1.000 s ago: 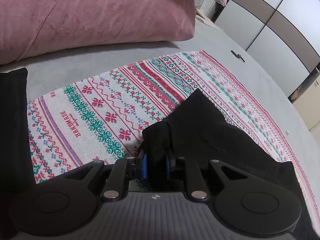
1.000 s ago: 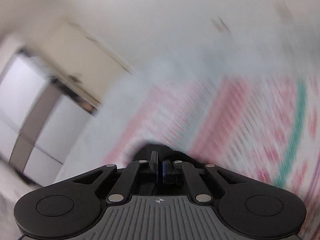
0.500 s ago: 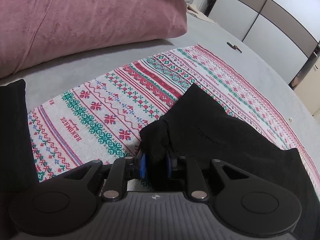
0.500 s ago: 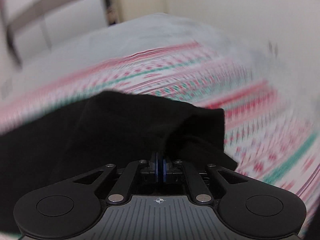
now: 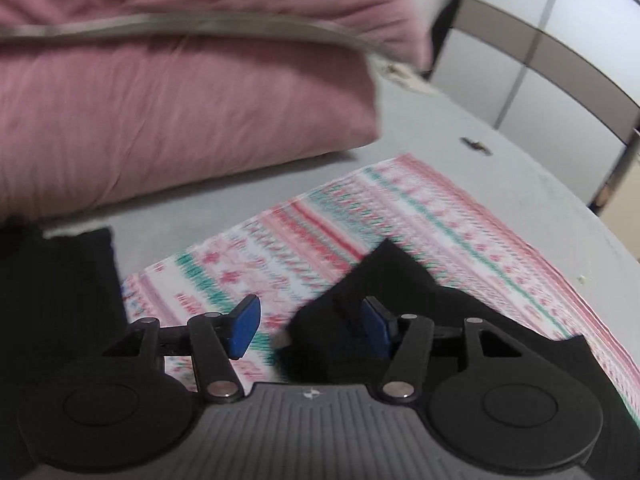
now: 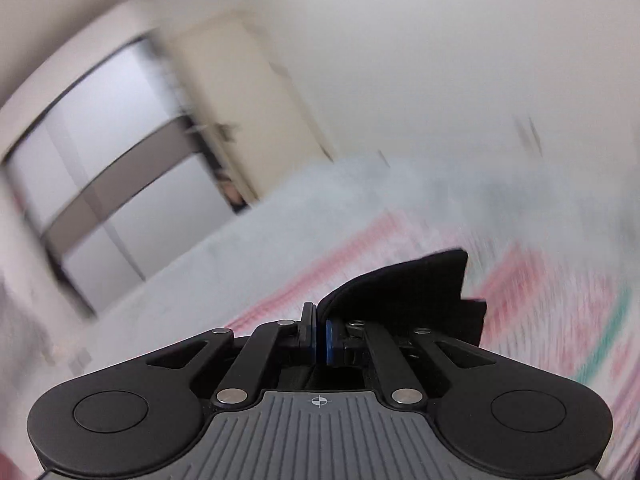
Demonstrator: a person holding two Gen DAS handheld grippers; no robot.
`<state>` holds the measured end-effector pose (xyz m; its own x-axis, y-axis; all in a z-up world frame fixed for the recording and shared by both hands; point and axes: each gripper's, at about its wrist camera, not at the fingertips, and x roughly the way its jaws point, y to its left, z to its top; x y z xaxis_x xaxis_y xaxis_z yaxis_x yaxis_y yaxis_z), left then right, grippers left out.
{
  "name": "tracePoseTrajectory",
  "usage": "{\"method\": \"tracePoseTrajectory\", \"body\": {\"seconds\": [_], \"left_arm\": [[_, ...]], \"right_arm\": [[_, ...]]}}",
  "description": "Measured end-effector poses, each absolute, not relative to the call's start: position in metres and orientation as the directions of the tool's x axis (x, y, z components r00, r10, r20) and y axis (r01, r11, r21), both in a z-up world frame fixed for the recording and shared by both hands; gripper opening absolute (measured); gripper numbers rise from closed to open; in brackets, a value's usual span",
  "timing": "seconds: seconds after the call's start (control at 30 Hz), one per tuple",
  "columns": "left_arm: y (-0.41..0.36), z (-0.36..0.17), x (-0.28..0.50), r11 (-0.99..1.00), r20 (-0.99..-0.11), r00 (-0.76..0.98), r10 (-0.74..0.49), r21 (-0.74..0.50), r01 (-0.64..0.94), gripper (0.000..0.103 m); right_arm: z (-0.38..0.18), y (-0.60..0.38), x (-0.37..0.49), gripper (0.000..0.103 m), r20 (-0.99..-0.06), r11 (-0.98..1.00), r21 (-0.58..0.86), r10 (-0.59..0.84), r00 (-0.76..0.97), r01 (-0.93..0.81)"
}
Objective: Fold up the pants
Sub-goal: 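Open the left gripper and release the waistband, then grasp the folded trouser edge with the right gripper and lift it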
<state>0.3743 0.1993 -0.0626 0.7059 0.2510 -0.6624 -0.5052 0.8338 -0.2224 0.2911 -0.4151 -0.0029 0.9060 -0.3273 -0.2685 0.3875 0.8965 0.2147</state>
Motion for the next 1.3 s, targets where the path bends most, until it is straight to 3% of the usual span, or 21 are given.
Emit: {"method": "tracePoseTrajectory", "body": {"seconds": [0.1, 0.2, 0.3, 0.33, 0.4, 0.43, 0.5, 0.53, 0.6, 0.67, 0.73, 0.83, 0.97, 1.1, 1.2, 1.3], "left_arm": [[0.162, -0.061, 0.381, 0.899, -0.656, 0.736, 0.167, -0.206, -0.387, 0.085], [0.126, -0.071, 0.389, 0.931, -0.688, 0.724, 0.048, -0.231, -0.282, 0.085], [0.102, -0.089, 0.398, 0.93, -0.738, 0.672, -0.057, -0.284, -0.232, 0.084], [0.097, -0.094, 0.4, 0.927, -0.752, 0.653, -0.087, -0.301, -0.224, 0.084], [0.089, -0.101, 0.403, 0.918, -0.766, 0.629, -0.13, -0.333, -0.216, 0.085], [0.086, -0.102, 0.404, 0.918, -0.767, 0.627, -0.137, -0.336, -0.211, 0.084], [0.082, -0.103, 0.405, 0.928, -0.764, 0.631, -0.134, -0.321, -0.191, 0.084], [0.081, -0.102, 0.406, 0.933, -0.762, 0.635, -0.128, -0.31, -0.184, 0.085], [0.079, -0.103, 0.407, 0.936, -0.76, 0.637, -0.128, -0.306, -0.177, 0.085], [0.081, -0.103, 0.405, 0.932, -0.761, 0.633, -0.14, -0.318, -0.176, 0.085], [0.083, -0.102, 0.405, 0.926, -0.763, 0.628, -0.157, -0.335, -0.175, 0.084], [0.081, -0.099, 0.402, 0.925, -0.756, 0.631, -0.174, -0.346, -0.16, 0.084], [0.07, -0.097, 0.402, 0.93, -0.748, 0.635, -0.191, -0.344, -0.126, 0.084], [0.052, -0.099, 0.402, 0.941, -0.751, 0.625, -0.212, -0.33, -0.077, 0.084], [0.045, -0.1, 0.401, 0.942, -0.75, 0.62, -0.23, -0.332, -0.053, 0.084], [0.04, -0.102, 0.402, 0.947, -0.754, 0.615, -0.232, -0.32, -0.035, 0.084]], "right_arm": [[-0.004, -0.33, 0.302, 0.005, -0.233, 0.943, -0.255, -0.273, 0.933, 0.212], [-0.043, -0.265, 0.316, 0.005, -0.382, 0.882, -0.47, -0.171, 0.908, -0.031], [-0.115, -0.191, 0.318, 0.004, -0.539, 0.638, -0.693, -0.149, 0.829, -0.336], [-0.14, -0.17, 0.312, 0.005, -0.562, 0.513, -0.749, -0.159, 0.812, -0.419], [-0.173, -0.143, 0.302, 0.005, -0.48, 0.273, -0.864, -0.2, 0.854, -0.422], [-0.168, -0.137, 0.301, 0.006, -0.474, 0.273, -0.867, -0.191, 0.859, -0.418], [-0.143, -0.141, 0.313, 0.01, -0.538, 0.461, -0.783, -0.165, 0.827, -0.417], [-0.128, -0.148, 0.32, 0.018, -0.576, 0.561, -0.72, -0.155, 0.802, -0.409], [-0.103, -0.17, 0.333, 0.038, -0.645, 0.72, -0.583, -0.128, 0.753, -0.377], [-0.077, -0.206, 0.343, 0.074, -0.728, 0.871, -0.352, -0.024, 0.685, -0.344], [-0.058, -0.251, 0.347, 0.085, -0.77, 0.946, -0.025, 0.188, 0.61, -0.323], [-0.037, -0.306, 0.346, 0.085, -0.706, 0.938, 0.278, 0.345, 0.619, -0.207], [-0.037, -0.367, 0.332, 0.086, -0.668, 0.899, 0.438, 0.299, 0.681, 0.035], [-0.069, -0.417, 0.34, 0.086, -0.737, 0.738, 0.55, 0.209, 0.643, 0.391], [-0.078, -0.424, 0.338, 0.087, -0.717, 0.669, 0.599, 0.205, 0.666, 0.44], [-0.07, -0.409, 0.345, 0.086, -0.721, 0.705, 0.558, 0.15, 0.677, 0.438]]}}
